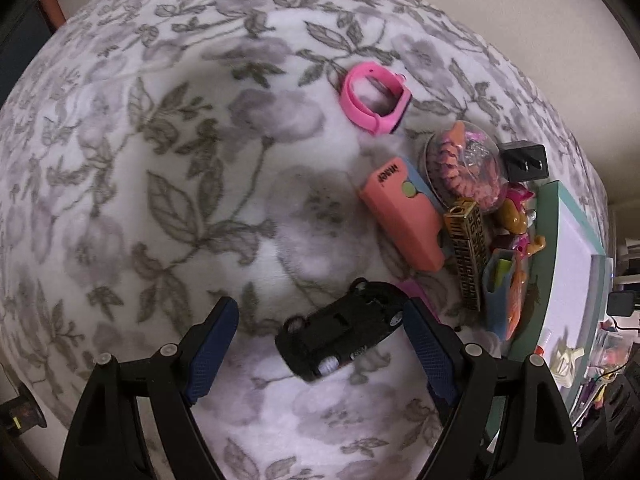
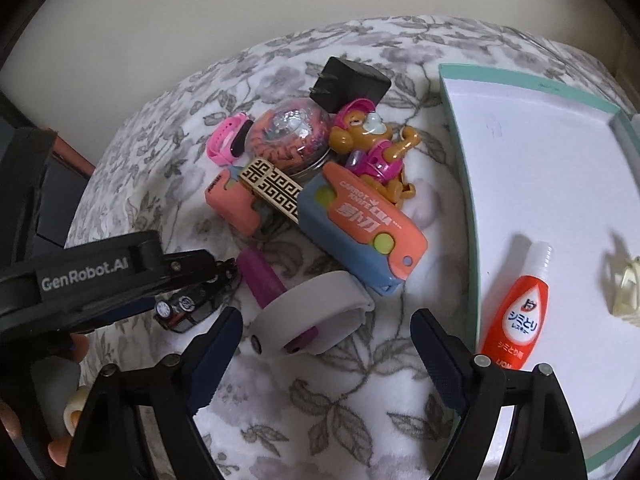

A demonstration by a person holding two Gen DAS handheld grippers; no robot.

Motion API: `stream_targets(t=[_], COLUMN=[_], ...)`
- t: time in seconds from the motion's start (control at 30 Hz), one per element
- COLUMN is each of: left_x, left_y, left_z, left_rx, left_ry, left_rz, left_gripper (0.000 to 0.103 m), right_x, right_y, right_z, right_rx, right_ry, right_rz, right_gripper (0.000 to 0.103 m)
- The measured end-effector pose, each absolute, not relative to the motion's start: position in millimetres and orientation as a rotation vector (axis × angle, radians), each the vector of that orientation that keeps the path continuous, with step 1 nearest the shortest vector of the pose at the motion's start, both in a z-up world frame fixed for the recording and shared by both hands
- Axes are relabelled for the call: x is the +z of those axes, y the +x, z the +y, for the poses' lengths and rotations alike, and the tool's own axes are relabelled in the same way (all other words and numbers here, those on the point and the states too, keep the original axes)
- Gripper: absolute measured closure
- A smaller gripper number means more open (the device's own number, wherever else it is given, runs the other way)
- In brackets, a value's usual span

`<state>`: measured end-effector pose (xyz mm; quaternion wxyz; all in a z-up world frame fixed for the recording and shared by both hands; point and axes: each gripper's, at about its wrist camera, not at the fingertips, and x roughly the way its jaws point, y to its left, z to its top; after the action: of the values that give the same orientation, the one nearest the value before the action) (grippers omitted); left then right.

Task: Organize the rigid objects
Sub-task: 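Move both grippers back over the toy pile, then grasp the black toy car with the left gripper while the right grasps the white watch band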

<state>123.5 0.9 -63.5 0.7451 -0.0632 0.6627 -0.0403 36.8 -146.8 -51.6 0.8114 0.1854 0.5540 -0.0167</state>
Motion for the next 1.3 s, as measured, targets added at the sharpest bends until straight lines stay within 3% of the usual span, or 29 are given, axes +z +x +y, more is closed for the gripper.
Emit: stream_targets(t=[0.13, 0.27, 0.5, 0.57, 0.9, 1.3], left_x=[-78, -89, -98, -101, -96, -76], left_y=[125, 126, 117, 112, 100, 98], left_z=[-6, -9, -15, -15, -15, -10], left_rx=[-0.101, -0.081, -0.087, -0.089, -0.098, -0.083], left_ry=[-0.132, -0.098, -0.106, -0.111, -0.157, -0.19], left_rz=[1.489, 1.508, 1.537, 1.538, 1.541, 1.531], left_gripper=[0.018, 0.018, 0.018, 0.019, 0.065, 0.066], right_x=[-56, -57, -56, -55, -53, -44], right_y=[40, 42, 41, 41, 36, 30], right_z=[-140, -139, -142, -143, -148, -154], right_rx=[-0.027, -0.032, -0.019, -0.009, 0.014, 0.012], right_ry=[0.356, 0.343, 0.366, 0.376, 0.411, 0.441], right_rz=[1.196, 1.194, 1.187, 1.186, 1.186, 1.166], right_gripper=[0.016, 0.026, 0.029, 0.035, 0.038, 0.042])
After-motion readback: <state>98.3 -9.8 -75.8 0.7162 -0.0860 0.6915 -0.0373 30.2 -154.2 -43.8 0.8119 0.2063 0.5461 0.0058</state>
